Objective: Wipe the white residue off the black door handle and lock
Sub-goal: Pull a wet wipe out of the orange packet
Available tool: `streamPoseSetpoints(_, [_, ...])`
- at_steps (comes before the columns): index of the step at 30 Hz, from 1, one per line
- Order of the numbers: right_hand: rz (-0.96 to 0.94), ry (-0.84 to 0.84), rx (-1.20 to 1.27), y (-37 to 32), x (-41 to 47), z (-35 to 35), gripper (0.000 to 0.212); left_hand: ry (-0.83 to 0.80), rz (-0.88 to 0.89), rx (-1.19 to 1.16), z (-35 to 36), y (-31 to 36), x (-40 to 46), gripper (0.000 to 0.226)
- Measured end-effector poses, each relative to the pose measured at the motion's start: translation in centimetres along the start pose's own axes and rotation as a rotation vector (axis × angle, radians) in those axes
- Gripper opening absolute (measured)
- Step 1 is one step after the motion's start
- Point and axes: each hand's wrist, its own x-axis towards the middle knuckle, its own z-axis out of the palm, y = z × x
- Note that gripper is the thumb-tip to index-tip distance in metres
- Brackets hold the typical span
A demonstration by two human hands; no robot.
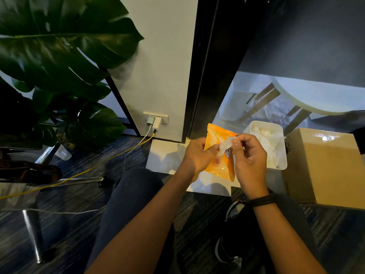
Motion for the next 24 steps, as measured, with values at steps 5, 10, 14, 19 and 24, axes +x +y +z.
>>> streamPoseSetpoints(5, [-0.002, 0.085, 0.066, -0.5, -0.1, -0.1, 0.003, 0.009, 0.012, -0.005, 0.1, 0.0, 0.0, 0.015])
streamPoseSetpoints(10, [-0.008, -0.057, -0.057, 0.3, 0.6, -0.7, 0.016, 0.008, 0.062, -0.079, 0.2, 0.4, -0.2, 0.017])
streamPoseSetpoints(14, [-0.013, -0.021, -0.049, 0.6, 0.6, -0.6, 0.015, -0.016, 0.076, -0.118, 0.1, 0.6, -0.5, 0.023])
streamPoseSetpoints(19, [0.017, 0.033, -0.009, 0.4, 0.7, -0.9, 0.010, -0.010, 0.082, -0.100, 0.2, 0.3, -0.3, 0.018])
streamPoseSetpoints(24, [0.160, 0.181, 0.275, -0.4, 0.3, -0.2, 0.011, 0.002, 0.064, -0.066, 0.4, 0.0, -0.3, 0.012])
